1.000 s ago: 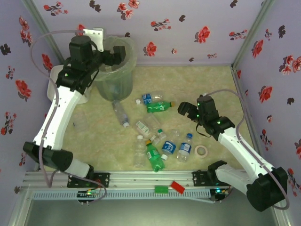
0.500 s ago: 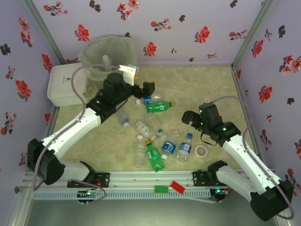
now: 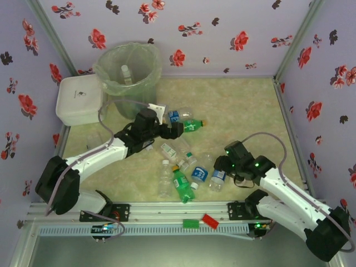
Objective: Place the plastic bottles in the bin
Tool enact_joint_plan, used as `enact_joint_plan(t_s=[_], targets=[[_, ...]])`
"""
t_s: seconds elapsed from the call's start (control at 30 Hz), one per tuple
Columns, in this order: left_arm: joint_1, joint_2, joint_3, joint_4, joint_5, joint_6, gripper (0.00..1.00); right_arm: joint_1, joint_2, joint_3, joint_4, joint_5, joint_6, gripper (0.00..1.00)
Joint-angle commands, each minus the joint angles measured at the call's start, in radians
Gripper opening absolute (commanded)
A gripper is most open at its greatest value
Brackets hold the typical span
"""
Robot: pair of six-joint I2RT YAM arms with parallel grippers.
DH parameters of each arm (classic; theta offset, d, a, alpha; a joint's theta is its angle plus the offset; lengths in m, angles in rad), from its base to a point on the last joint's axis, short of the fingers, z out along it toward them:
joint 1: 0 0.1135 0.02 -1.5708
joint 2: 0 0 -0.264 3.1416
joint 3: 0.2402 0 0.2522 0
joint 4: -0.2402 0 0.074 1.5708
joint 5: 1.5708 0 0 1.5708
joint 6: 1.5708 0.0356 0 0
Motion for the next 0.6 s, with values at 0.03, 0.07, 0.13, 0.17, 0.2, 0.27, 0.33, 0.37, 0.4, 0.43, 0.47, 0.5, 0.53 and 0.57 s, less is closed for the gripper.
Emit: enact_joint_plan(t_s=[0.03, 0.07, 0.13, 0.17, 0.2, 0.27, 0.33, 0.37, 0.4, 0.43, 0.47, 0.5, 0.53, 0.57], targets=[[-0.007, 0.015, -0.020, 0.074, 0.008, -0.085, 1.00, 0.008, 0.008, -0.052, 0.100, -0.024, 0.082, 0.68], [-0.006, 0.020, -0.022, 0.083, 0.009, -0.095, 1.00, 0.008, 0.014, -0.064, 0.115, -0.026, 0.090, 0.68], [-0.006, 0.027, -0.011, 0.073, 0.007, -0.098, 1.00, 0.008, 0.022, -0.075, 0.135, -0.027, 0.098, 0.68], [-0.007, 0.027, -0.005, 0.063, 0.006, -0.097, 1.00, 0.010, 0.024, -0.084, 0.145, -0.026, 0.103, 0.68], [-0.006, 0.025, -0.001, 0.055, 0.007, -0.098, 1.00, 0.009, 0.023, -0.092, 0.159, -0.027, 0.109, 0.67], [-0.006, 0.014, -0.003, 0.047, 0.004, -0.098, 1.00, 0.010, 0.026, -0.099, 0.182, -0.024, 0.112, 0.64], [-0.006, 0.001, -0.011, 0.047, -0.016, -0.102, 1.00, 0.010, 0.033, -0.096, 0.186, -0.008, 0.112, 0.61], [-0.006, -0.005, -0.014, 0.050, -0.025, -0.097, 1.00, 0.010, 0.037, -0.093, 0.188, 0.003, 0.111, 0.60], [-0.006, -0.009, -0.013, 0.049, -0.035, -0.092, 1.00, 0.009, 0.041, -0.092, 0.189, 0.007, 0.114, 0.59], [-0.005, -0.010, -0.008, 0.045, -0.040, -0.085, 1.00, 0.010, 0.042, -0.089, 0.186, 0.007, 0.113, 0.59], [-0.006, -0.011, 0.000, 0.039, -0.040, -0.073, 1.00, 0.010, 0.044, -0.085, 0.177, 0.004, 0.110, 0.59], [-0.006, -0.011, 0.005, 0.036, -0.041, -0.066, 1.00, 0.009, 0.044, -0.080, 0.162, 0.006, 0.110, 0.59], [-0.005, -0.010, 0.009, 0.037, -0.045, -0.068, 1.00, 0.010, 0.041, -0.079, 0.151, 0.007, 0.114, 0.59], [-0.005, -0.008, 0.013, 0.038, -0.045, -0.068, 1.00, 0.009, 0.038, -0.079, 0.153, 0.007, 0.113, 0.58]])
